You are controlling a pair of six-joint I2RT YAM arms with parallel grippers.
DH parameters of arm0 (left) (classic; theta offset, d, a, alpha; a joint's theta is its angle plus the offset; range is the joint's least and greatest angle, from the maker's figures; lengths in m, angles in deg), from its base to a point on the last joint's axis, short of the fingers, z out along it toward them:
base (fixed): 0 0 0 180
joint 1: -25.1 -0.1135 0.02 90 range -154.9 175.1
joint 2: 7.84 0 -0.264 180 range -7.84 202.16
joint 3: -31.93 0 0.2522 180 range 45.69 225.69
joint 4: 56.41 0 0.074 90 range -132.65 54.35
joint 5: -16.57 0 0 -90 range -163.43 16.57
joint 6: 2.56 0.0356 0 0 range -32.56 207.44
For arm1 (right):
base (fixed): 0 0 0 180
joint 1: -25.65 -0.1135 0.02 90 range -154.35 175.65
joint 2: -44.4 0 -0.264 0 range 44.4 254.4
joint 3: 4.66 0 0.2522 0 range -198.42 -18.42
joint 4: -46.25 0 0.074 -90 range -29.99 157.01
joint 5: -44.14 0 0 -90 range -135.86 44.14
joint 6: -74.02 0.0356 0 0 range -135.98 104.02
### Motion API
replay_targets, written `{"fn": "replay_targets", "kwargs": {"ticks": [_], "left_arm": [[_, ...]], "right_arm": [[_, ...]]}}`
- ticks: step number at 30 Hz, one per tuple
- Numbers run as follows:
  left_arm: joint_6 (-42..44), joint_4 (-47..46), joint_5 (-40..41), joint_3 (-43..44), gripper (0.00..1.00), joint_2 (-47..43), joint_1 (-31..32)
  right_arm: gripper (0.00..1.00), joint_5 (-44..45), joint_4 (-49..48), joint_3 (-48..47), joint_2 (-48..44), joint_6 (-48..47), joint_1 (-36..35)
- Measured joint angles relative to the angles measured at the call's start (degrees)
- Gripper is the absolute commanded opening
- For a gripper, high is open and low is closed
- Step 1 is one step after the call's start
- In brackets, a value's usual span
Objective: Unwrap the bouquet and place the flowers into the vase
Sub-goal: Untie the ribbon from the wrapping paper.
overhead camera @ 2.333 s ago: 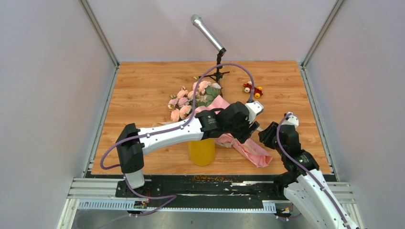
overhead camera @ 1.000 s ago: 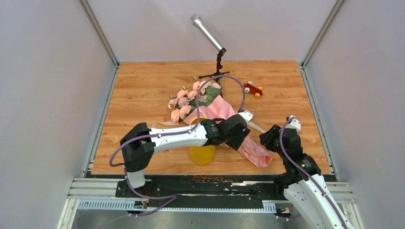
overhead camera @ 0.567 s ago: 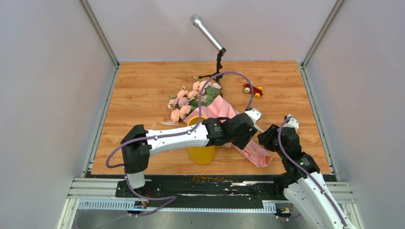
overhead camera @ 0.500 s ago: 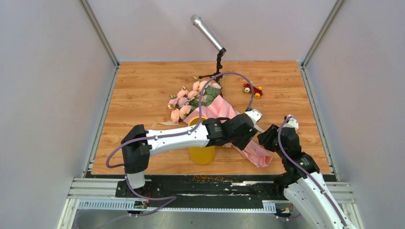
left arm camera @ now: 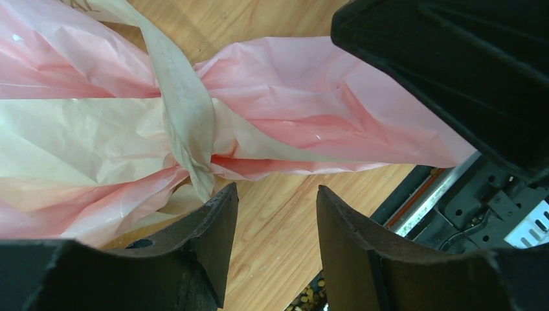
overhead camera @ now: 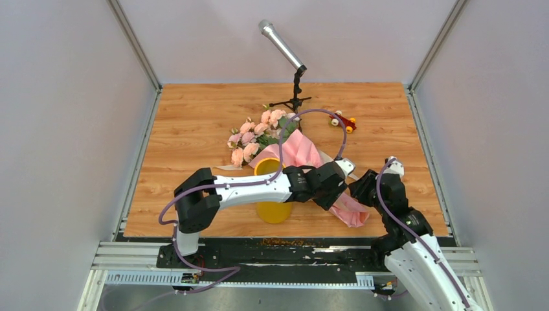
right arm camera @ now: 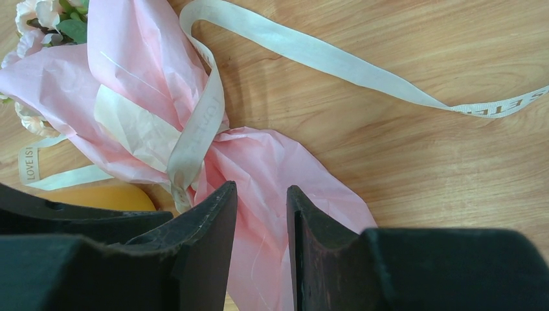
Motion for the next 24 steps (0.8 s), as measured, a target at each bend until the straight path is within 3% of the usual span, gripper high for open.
{"fn": "replay_targets", "kwargs": {"ticks": [24], "left_arm": [[-1.05,-0.46,2.43,-4.59,0.53,0.85,-2.27]], "right_arm": [[0.35,-0.39,0.0,0.46,-0.74,0.13,0.0]]}}
